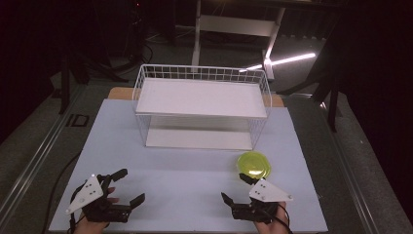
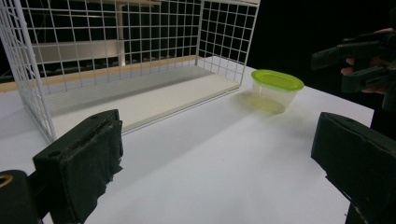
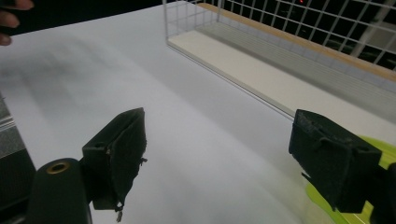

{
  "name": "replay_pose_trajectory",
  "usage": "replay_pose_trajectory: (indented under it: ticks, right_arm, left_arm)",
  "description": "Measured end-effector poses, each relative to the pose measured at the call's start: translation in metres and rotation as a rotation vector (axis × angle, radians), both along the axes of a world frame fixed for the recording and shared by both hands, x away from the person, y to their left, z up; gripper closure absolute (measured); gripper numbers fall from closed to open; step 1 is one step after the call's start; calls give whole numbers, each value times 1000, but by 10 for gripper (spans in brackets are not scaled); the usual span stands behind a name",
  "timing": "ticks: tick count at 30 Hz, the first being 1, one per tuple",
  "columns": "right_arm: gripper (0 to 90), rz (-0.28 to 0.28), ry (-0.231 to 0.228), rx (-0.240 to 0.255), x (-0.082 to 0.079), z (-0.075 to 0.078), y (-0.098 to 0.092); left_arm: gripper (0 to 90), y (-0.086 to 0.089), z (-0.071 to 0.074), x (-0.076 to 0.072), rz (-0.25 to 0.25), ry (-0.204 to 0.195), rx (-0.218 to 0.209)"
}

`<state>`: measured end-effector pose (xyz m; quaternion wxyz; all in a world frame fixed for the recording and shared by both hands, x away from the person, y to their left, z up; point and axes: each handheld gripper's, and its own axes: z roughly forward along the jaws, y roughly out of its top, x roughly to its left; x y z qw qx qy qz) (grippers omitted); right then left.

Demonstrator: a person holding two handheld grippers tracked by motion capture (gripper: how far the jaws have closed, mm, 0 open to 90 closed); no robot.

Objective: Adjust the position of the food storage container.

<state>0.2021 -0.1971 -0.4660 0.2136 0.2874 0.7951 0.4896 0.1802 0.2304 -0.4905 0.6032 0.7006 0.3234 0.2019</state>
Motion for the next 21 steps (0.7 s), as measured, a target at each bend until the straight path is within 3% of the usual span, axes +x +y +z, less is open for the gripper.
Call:
replay_pose_trajectory:
  ticks: [4,10,13,18,21]
  right_arm:
    - [170,12,-26,-8,-3,3,4]
    - [140,52,-77,31,-8,17,10]
    - [140,73,-65,61,-7,23,12]
    - [136,73,-88,45,-2,37,14]
    - [136,92,-62,59,5,45,11]
  left_arm:
    - [32,0,0,0,1,0,1]
    - [32,0,0,0,5,-2,0]
    - [32,0,0,0,5,-2,1]
    - [32,-2,-1,0,0,1,5]
    - [32,-2,-1,1,0,1,9]
